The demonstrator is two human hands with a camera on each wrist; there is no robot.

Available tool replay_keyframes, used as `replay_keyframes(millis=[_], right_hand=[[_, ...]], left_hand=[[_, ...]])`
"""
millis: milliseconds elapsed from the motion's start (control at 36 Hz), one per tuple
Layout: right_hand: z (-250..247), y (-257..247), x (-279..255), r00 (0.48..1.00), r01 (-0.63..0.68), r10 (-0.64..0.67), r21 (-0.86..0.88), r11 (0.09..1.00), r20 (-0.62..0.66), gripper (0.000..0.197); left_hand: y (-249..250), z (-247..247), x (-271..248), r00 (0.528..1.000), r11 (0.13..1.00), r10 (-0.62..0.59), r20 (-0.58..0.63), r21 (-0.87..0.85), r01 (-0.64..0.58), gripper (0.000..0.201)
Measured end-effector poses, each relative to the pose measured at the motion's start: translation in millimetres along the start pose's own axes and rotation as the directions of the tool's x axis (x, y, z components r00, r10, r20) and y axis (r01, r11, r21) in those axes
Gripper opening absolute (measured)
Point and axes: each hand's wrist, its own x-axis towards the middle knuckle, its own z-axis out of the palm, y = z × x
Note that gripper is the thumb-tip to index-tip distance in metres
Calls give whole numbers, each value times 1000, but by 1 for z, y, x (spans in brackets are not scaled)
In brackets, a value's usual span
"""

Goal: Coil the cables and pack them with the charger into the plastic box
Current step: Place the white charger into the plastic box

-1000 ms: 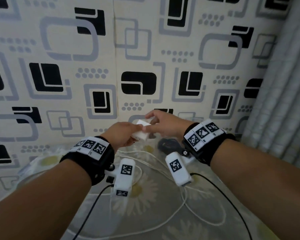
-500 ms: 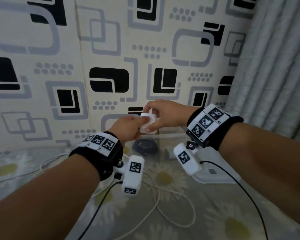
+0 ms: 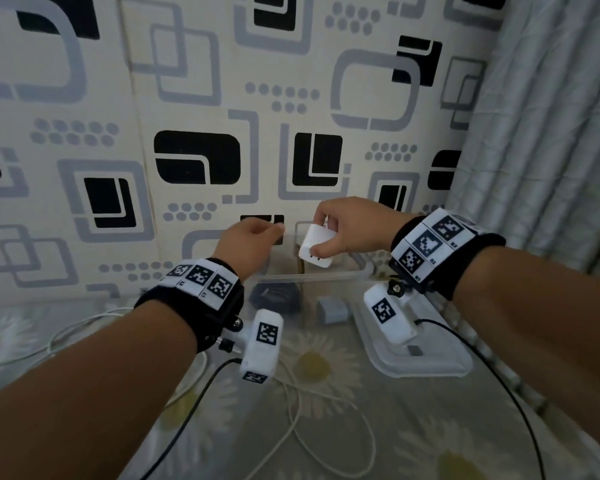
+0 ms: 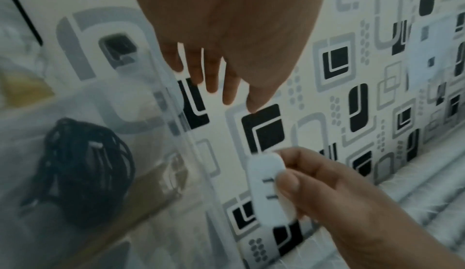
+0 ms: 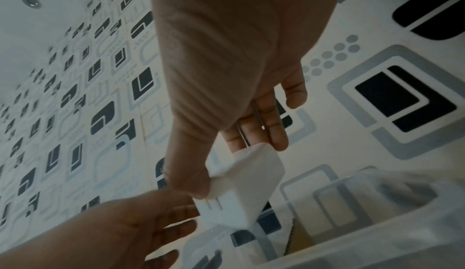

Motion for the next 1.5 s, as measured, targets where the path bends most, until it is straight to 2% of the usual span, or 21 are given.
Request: replay_keyframes(millis=[28,83,167,222,306,444,639,778,1000,1167,1306,1500], right_hand=[[1,3,0,1000,-10,10,1,1000,5,48],[4,9,0,999,-37,37,7,999,12,47],[8,17,2,997,-77,76,22,997,23,46],[11,22,2,995,-91,90,32,995,31,45],[13,27,2,994,-108,106,55,993,37,45],[17,31,3,991,-126,122,76,989,47,43],[17,29,7,989,-133,129,61,989,65,44],[21,19,10,984,-104,118,-108,989,133,48],[35,2,18,950,9,105,-359,933,295,56],[42,-5,27,923,142,79,-523,840,377,50],[53,-5,35,895,203,89,-578,791,437,59],[67,-2,43,889,179,115,-568,803,443,63]], left_hand=[[-6,-2,3,999,1000,-8,-35,28,9,33],[-17,-4,9,995,992,-70,-69,99,76,45],[-35,-4,16,978,956,-208,-16,210,207,69],[-41,0,17,968,942,-248,26,241,234,72],[-49,5,20,969,941,-248,0,236,241,68],[-54,7,25,980,957,-192,47,232,176,60],[-61,7,18,993,967,-107,41,235,94,58],[-65,8,6,998,979,-63,30,194,56,57],[-66,8,-15,998,975,62,5,214,-62,55],[-69,8,-24,992,972,128,-11,201,-123,58],[-70,8,-27,987,965,159,-11,214,-153,58],[-71,8,-28,988,966,151,-17,216,-144,59]])
